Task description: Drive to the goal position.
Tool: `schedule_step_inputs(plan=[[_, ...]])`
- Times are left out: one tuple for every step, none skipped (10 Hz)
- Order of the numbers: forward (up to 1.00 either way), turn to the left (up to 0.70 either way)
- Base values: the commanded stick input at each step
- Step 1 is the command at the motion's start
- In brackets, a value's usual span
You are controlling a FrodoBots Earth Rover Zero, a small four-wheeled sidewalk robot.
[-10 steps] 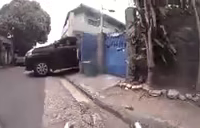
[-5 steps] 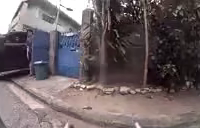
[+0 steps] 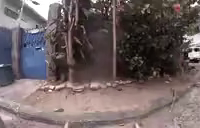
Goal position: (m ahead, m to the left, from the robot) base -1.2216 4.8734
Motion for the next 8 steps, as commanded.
schedule_step_inputs(plan=[[0.70,0.00],[0.70,0.00],[0.70,0.00],[0.38,0.00],[0.05,0.00],[0.04,0.00],[0.04,0.00],[0.04,0.00]])
